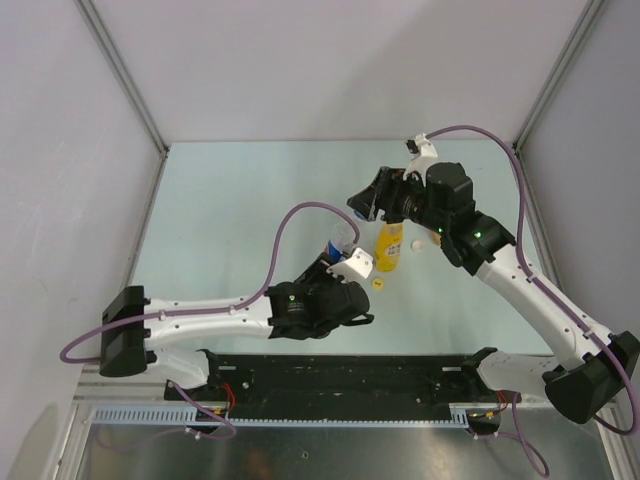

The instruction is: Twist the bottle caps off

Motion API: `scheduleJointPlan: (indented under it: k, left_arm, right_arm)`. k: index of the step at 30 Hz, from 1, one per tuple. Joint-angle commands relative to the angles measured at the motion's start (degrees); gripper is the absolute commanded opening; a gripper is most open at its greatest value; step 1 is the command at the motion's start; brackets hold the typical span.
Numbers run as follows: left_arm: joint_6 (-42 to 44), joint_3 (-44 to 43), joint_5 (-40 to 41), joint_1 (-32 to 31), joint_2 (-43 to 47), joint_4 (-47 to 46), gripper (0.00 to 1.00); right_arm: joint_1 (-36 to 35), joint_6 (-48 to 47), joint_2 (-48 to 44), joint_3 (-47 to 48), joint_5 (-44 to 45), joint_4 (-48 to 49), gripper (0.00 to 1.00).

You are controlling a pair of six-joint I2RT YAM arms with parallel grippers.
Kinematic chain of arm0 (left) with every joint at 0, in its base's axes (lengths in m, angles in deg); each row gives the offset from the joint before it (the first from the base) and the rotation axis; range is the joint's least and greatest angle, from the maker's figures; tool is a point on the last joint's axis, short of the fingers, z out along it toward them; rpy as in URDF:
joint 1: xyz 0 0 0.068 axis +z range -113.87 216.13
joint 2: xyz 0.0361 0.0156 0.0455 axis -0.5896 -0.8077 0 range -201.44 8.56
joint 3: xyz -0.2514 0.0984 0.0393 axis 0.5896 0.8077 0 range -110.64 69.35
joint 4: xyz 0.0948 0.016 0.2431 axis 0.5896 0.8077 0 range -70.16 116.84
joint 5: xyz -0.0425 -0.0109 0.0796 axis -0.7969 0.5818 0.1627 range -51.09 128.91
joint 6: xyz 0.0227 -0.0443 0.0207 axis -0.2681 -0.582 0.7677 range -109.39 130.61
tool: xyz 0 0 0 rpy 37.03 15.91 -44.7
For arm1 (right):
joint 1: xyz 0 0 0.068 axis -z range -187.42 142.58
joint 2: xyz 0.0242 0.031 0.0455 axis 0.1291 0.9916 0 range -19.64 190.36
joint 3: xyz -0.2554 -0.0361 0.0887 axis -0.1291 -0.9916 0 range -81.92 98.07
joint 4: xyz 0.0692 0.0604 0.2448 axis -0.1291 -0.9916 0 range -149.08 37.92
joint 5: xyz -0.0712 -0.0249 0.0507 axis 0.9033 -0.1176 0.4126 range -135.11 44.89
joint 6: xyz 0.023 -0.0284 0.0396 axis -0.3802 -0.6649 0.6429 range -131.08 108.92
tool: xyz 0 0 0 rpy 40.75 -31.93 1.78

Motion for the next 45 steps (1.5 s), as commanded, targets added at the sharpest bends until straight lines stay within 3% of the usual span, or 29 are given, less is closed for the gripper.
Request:
scheduleJointPlan:
  k: [1, 8, 26, 32, 38, 45]
  left_arm:
    - [-2.12, -2.66, 3.73, -0.34, -0.85, 0.3, 0.06]
    - [-2.51, -3.19, 3.31, -0.34, -1.97, 0.62, 0.06]
    - [-4.31, -1.89, 1.4, 0.42, 0.95, 0.65, 0.07]
    - [-5.55, -0.2, -0.83, 1.3, 3.45, 0.45, 0.07]
    - [-5.22, 2.34, -7.36, 2.85, 6.72, -1.88, 0.07]
    - [2.18, 9.1, -24.18, 4.44, 15.65, -16.51, 0.08]
  right_arm:
    - [-0.54, -0.99, -0.05, 2.84, -0.67, 0.11, 0.67]
    - [-0.64, -0.66, -0.05, 2.84, -3.5, 0.13, 0.49]
    - [-0.69, -1.07, 0.57, 2.84, -6.33, -0.05, 0.36]
    - [-0.66, -2.12, 0.83, 2.76, -8.24, 0.38, 0.03]
    - [-0.63, -4.38, 0.38, 2.75, -11.11, 1.35, 0.0]
    - [-0.62, -9.48, -2.13, 1.27, -21.01, 5.96, 0.0]
